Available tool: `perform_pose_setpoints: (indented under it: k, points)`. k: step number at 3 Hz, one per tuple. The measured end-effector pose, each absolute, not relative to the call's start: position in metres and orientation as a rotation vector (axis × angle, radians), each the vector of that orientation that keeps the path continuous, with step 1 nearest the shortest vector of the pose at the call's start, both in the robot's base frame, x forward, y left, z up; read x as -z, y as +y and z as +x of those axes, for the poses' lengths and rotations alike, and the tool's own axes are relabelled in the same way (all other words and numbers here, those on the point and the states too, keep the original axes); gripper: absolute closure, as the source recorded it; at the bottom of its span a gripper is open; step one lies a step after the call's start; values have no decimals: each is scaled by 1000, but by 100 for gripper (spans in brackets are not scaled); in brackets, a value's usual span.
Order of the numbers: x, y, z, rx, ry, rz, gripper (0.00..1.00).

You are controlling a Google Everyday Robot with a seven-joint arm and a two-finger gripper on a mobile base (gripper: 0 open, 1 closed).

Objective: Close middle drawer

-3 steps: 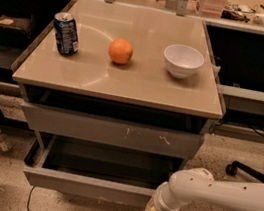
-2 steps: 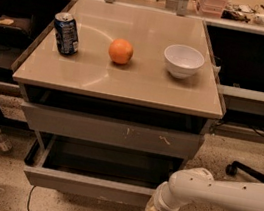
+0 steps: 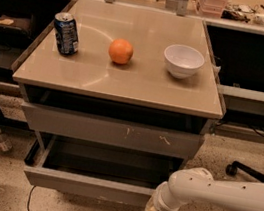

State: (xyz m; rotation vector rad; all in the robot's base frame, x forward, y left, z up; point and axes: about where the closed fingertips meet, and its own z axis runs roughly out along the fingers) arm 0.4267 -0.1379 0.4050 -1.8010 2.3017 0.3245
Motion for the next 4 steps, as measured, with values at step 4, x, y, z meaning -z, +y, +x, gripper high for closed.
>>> perform_pose_setpoints:
  k: [4]
  points:
    - [-405,-138,427,-325,2302,-1801,14]
